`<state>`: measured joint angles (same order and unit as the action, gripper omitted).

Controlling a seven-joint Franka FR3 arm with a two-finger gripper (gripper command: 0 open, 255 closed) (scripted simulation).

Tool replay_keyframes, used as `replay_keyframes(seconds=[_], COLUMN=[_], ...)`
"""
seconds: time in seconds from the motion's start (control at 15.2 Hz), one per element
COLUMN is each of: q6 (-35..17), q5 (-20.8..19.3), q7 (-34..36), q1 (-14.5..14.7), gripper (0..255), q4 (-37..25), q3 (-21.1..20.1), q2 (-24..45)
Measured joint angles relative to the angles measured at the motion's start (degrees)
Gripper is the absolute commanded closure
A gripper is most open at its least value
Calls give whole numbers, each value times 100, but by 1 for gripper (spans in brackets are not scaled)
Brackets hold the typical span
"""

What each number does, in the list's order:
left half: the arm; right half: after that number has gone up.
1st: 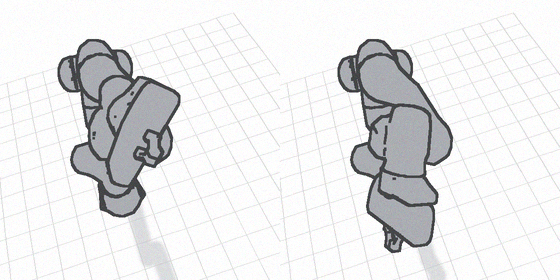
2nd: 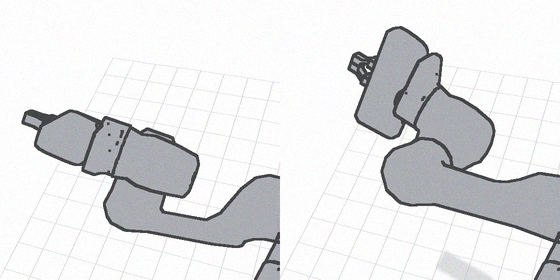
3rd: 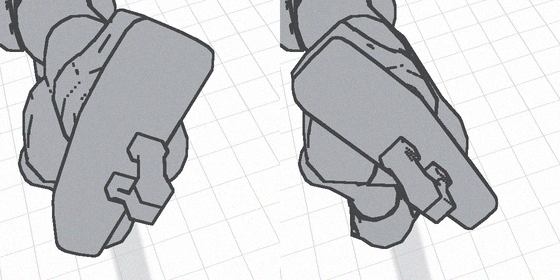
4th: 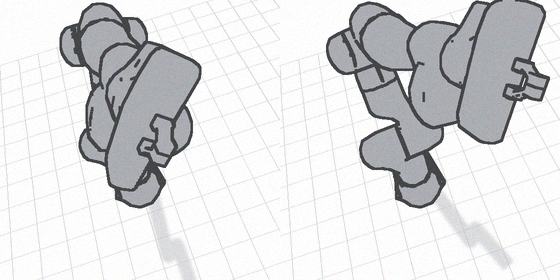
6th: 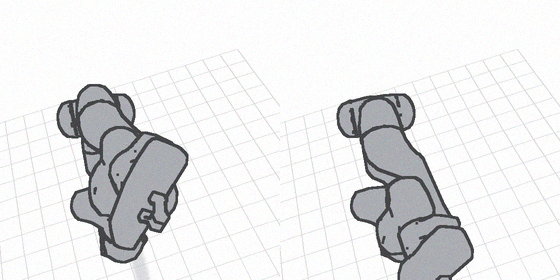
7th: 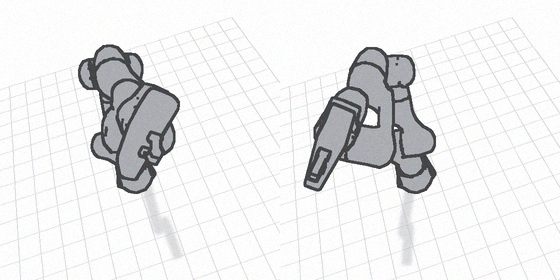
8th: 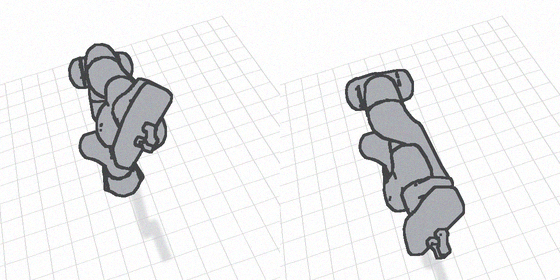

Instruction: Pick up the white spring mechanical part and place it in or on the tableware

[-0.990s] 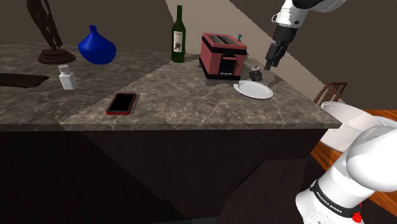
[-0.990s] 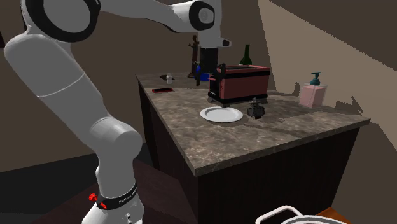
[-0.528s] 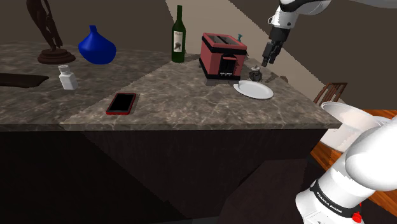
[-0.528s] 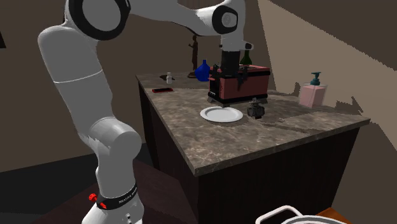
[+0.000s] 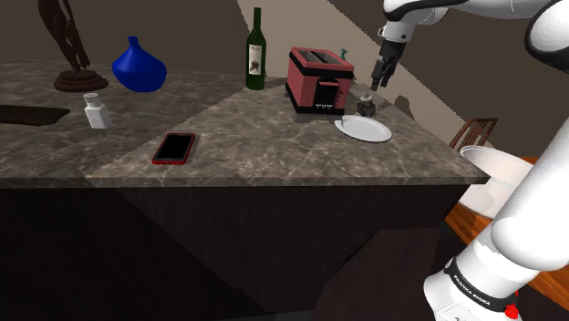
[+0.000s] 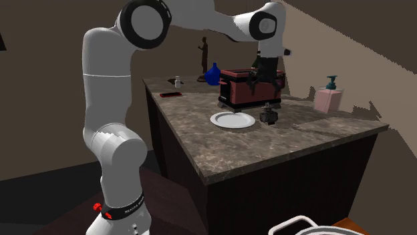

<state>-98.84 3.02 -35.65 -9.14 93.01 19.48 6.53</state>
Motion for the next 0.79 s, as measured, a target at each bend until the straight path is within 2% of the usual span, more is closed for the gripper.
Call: replay_keyframes(seconds=[0.13, 0.26, 0.79], q6=[100, 134, -369], q5=[167, 232, 246], q7=[-218, -292, -325], q1=[-151, -213, -202], gripper=[0, 0, 0], q4=[-567, -785, -305], q3=[67, 82, 74], q2=[505, 707, 734])
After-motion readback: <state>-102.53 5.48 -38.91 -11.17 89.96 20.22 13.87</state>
